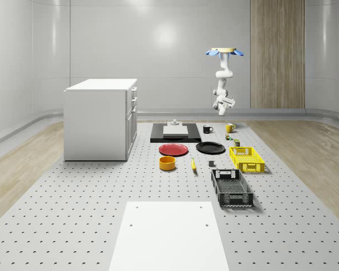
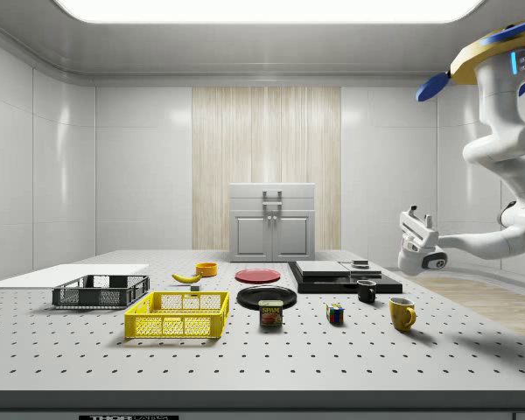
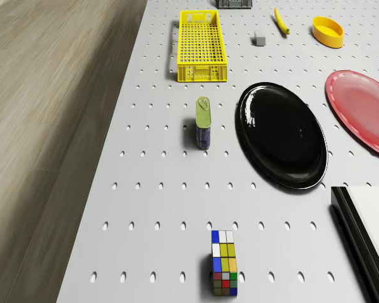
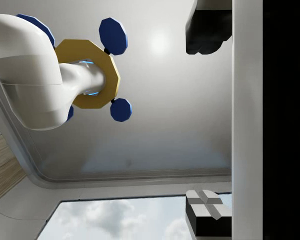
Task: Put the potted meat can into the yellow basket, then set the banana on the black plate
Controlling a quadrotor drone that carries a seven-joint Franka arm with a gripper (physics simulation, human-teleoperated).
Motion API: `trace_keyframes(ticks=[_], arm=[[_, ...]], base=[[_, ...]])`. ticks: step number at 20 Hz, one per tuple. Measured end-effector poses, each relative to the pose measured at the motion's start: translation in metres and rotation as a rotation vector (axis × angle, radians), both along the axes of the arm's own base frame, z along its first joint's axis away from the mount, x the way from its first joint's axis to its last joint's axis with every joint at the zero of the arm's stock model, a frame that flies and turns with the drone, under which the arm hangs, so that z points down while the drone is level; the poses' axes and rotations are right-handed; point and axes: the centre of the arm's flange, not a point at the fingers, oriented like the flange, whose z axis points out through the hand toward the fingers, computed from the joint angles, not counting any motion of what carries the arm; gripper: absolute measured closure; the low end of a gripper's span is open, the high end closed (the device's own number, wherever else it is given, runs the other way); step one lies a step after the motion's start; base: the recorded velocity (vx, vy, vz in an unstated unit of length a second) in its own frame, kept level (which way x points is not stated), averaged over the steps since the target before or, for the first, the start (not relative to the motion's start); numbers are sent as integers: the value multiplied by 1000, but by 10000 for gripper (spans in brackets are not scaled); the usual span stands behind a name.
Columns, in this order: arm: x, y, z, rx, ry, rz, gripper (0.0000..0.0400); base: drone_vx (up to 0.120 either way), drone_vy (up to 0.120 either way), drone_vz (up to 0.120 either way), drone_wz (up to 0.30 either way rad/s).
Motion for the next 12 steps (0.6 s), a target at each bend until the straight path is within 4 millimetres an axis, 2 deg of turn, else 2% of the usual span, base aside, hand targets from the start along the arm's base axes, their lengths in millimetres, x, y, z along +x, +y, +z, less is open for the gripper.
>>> trace_keyframes(ticks=[1,4,7,9,12], arm=[[0,7,-4,-87,0,-3,0],[1,32,-28,-431,-1,-14,0],[2,50,-71,-897,-1,-30,0],[3,50,-105,-1244,-1,-42,0],[5,31,-148,-1724,0,-60,0]], base=[[120,0,-40,0],[120,0,-120,0],[120,0,-120,0],[120,0,-120,0],[120,0,-120,0]])
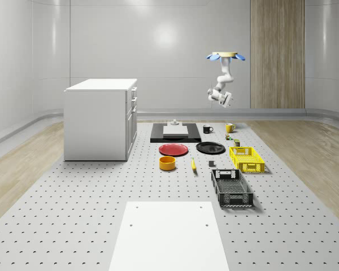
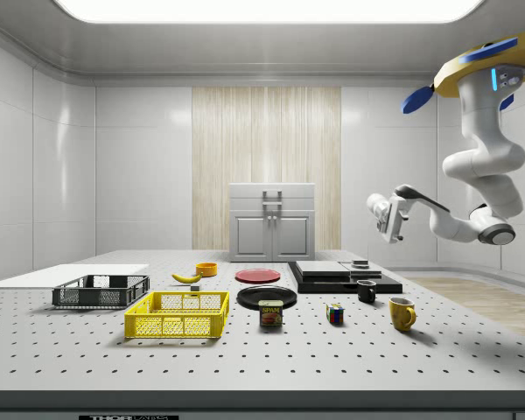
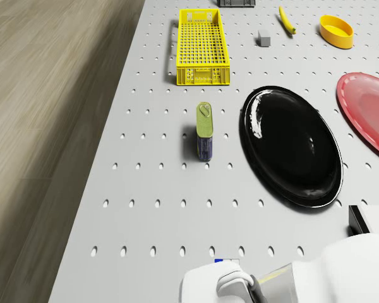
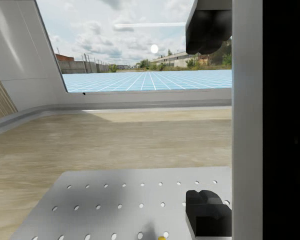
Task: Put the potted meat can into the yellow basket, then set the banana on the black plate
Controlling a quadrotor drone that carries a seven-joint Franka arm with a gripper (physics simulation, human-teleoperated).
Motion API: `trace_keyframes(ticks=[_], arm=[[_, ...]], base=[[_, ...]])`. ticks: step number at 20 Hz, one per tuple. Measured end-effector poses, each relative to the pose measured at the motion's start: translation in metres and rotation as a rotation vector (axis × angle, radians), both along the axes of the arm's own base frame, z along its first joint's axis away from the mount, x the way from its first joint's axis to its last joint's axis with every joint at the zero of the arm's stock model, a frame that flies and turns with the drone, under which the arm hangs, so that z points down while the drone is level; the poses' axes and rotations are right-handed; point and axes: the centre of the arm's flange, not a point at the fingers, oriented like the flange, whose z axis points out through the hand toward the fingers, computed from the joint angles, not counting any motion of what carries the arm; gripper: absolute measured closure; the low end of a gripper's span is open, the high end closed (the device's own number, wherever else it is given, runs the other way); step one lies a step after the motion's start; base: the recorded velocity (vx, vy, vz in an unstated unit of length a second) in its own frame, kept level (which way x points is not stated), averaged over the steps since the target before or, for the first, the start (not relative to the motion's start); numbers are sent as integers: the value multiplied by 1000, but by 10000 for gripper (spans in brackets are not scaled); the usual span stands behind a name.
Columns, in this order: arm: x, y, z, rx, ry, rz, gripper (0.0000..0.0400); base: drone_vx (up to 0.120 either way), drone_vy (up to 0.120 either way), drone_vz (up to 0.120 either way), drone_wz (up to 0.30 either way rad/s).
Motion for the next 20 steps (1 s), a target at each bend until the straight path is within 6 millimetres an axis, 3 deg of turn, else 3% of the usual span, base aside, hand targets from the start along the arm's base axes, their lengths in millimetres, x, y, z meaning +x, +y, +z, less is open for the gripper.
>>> trace_keyframes(ticks=[4,8,13,20], arm=[[1,-34,-28,-446,2,-16,0],[1,-56,-37,-687,5,-22,0],[1,-69,-40,-826,9,-25,0],[1,-76,-40,-894,11,-26,0]], base=[[120,0,-120,0],[120,0,-120,0],[120,0,-120,0],[120,0,-120,0]])
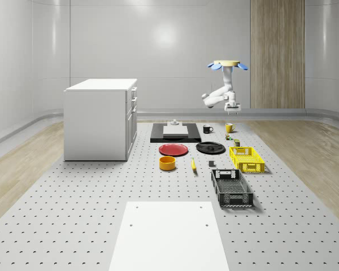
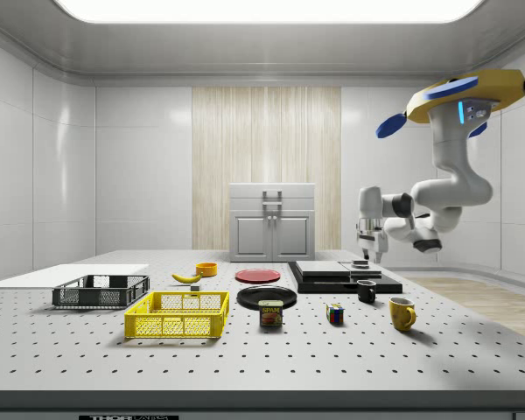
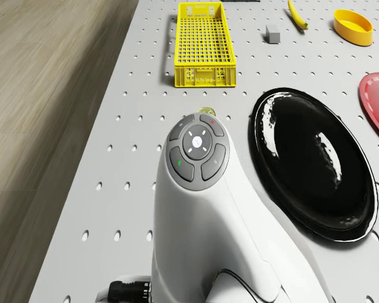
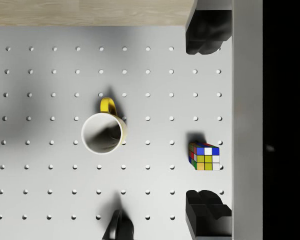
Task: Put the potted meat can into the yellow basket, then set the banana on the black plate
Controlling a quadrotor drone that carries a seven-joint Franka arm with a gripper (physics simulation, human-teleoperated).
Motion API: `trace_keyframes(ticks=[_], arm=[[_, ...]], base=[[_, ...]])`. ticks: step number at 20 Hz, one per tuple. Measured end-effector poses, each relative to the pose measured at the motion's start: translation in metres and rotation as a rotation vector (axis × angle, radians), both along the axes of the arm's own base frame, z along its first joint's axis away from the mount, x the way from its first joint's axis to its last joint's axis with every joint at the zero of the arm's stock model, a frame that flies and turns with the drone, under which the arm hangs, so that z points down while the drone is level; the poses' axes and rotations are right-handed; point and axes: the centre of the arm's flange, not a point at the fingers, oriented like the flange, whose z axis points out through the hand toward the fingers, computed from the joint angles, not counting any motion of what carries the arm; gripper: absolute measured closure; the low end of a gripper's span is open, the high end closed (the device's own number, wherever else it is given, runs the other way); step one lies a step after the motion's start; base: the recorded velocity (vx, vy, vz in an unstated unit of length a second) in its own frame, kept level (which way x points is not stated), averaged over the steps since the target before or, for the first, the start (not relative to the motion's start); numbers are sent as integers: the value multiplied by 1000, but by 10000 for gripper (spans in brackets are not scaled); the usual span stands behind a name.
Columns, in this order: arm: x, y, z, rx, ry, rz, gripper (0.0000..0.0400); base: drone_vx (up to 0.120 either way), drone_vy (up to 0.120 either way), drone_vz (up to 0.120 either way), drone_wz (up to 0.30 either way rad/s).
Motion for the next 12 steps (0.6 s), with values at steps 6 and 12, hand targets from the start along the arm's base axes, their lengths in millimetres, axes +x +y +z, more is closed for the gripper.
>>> trace_keyframes(ticks=[6,12], arm=[[0,-2,0,-18,1,0,0],[0,-2,0,-24,1,0,0]], base=[[120,0,-120,0],[120,-73,-120,0]])
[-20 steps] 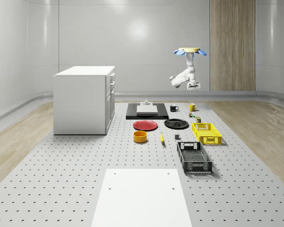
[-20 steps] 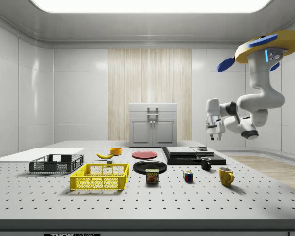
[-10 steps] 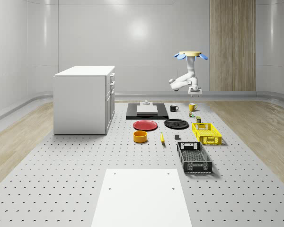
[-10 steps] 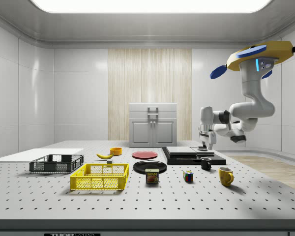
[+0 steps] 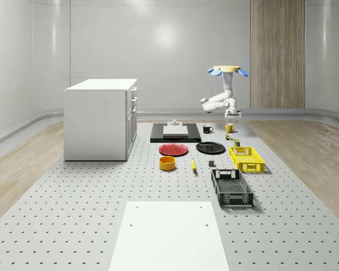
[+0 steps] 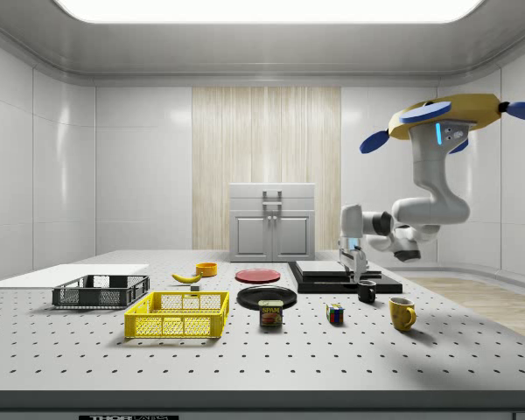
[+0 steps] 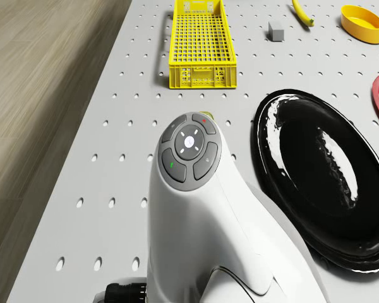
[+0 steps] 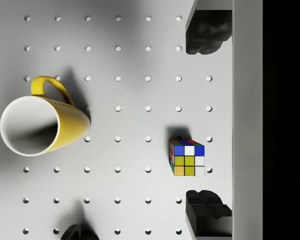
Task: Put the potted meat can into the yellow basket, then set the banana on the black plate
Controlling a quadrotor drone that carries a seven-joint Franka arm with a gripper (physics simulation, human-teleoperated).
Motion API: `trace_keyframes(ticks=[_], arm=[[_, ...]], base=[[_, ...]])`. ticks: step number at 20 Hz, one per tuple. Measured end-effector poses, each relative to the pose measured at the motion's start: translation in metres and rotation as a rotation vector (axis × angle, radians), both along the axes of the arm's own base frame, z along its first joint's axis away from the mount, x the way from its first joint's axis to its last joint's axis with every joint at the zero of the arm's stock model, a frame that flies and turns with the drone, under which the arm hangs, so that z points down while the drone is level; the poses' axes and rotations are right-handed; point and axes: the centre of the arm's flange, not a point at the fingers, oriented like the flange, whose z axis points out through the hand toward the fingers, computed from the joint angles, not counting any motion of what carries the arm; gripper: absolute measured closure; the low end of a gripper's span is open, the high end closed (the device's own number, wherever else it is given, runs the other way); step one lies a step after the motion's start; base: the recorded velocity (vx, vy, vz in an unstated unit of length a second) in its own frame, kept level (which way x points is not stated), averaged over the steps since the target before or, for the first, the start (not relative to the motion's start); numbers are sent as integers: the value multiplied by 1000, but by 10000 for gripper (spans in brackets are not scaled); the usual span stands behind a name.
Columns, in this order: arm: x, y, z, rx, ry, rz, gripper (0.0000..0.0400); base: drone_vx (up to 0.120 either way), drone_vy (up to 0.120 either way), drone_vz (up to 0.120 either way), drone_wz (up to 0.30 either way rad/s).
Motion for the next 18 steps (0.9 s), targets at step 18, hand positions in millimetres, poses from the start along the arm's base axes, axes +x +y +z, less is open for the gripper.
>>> trace_keyframes(ticks=[18], arm=[[0,0,0,-3,0,0,0]], base=[[120,-9,-91,0]])
